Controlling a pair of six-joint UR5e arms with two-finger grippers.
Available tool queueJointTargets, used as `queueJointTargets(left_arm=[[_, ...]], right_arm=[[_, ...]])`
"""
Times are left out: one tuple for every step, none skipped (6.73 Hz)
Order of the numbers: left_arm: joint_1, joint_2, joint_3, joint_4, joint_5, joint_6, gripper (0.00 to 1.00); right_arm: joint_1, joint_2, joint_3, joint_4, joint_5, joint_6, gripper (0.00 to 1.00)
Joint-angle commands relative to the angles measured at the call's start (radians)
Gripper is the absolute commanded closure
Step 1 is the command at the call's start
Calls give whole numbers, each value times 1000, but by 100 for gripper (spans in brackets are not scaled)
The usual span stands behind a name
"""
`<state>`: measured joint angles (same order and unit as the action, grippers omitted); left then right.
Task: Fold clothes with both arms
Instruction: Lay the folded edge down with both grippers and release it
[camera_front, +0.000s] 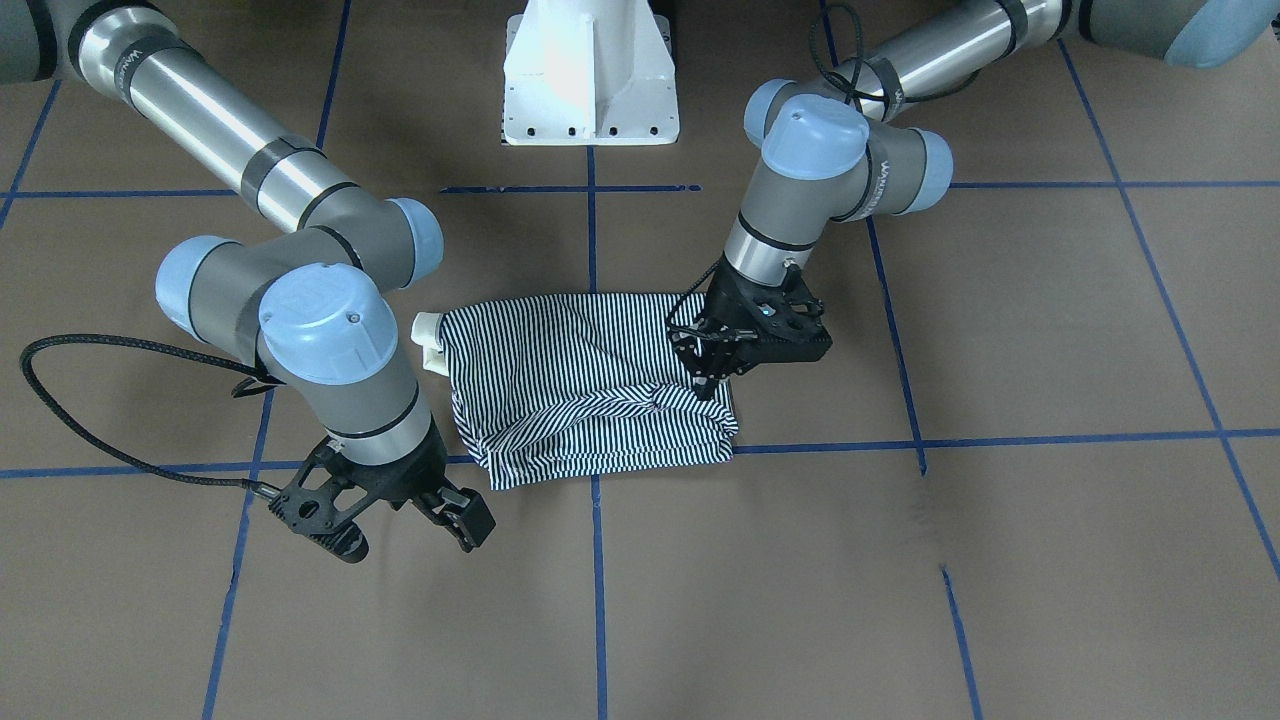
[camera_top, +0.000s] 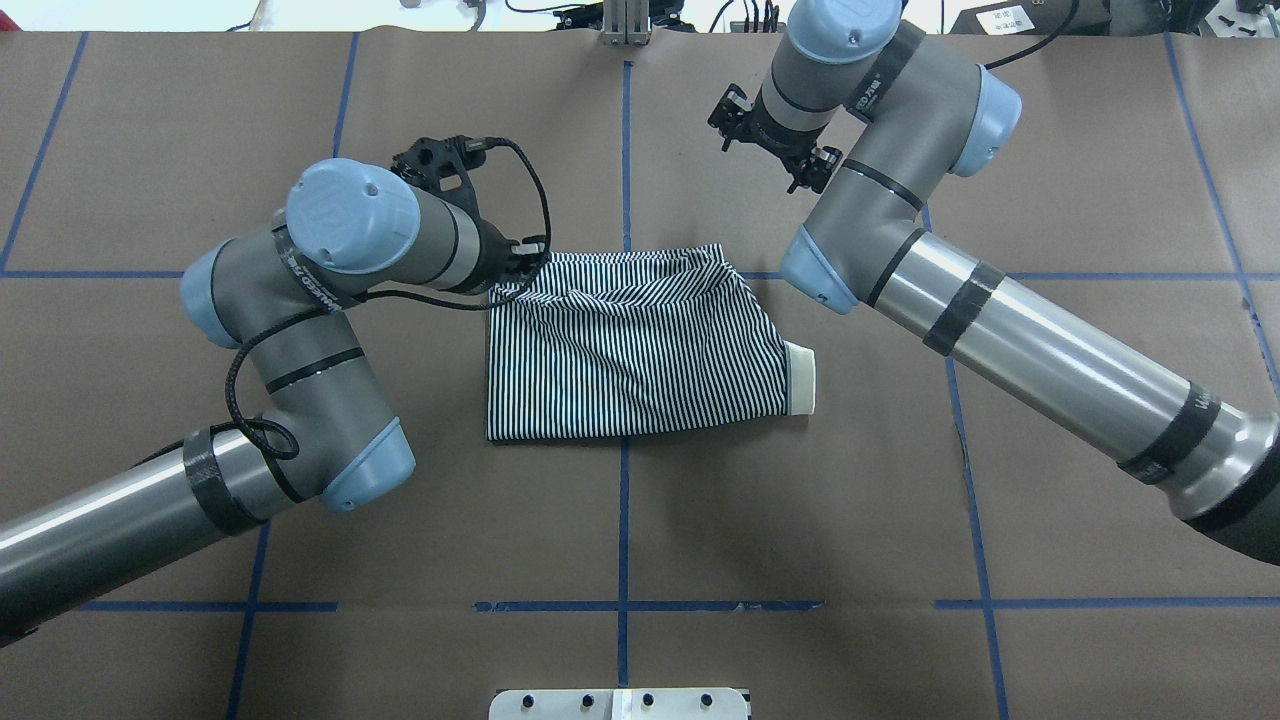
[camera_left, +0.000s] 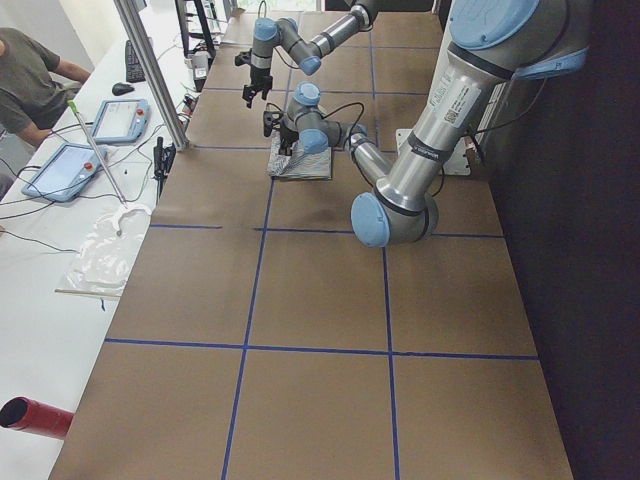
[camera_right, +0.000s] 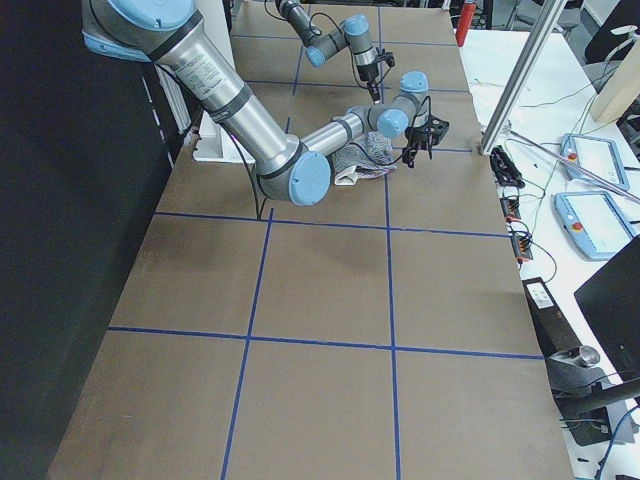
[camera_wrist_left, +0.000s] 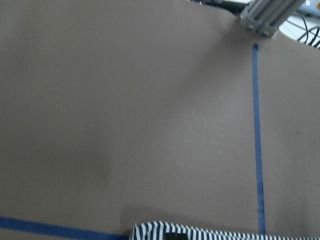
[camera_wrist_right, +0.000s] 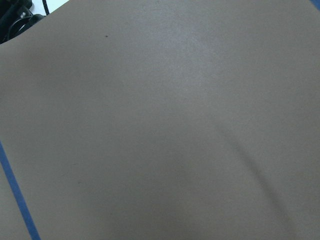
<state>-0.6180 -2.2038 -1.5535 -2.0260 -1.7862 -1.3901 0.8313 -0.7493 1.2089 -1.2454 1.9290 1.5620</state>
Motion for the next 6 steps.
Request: queueJointTargets(left_arm=[[55, -34, 10, 49, -117, 28, 100], [61, -46, 18, 49, -120, 46, 100], [61, -98, 108, 44, -119, 60, 100], [58, -165, 204, 41, -108, 106, 100], [38, -166, 223, 32, -76, 146, 100], [17, -168, 242, 29, -76, 149, 100]], right_arm=[[6, -48, 61, 0, 13, -34, 0], [6, -51, 72, -3, 16, -34, 0], [6, -64, 75, 0, 18, -34, 0], [5, -77, 102, -5, 18, -33, 0], [5, -93, 109, 0, 18, -33, 0], [5, -99, 112, 1, 18, -33, 0]])
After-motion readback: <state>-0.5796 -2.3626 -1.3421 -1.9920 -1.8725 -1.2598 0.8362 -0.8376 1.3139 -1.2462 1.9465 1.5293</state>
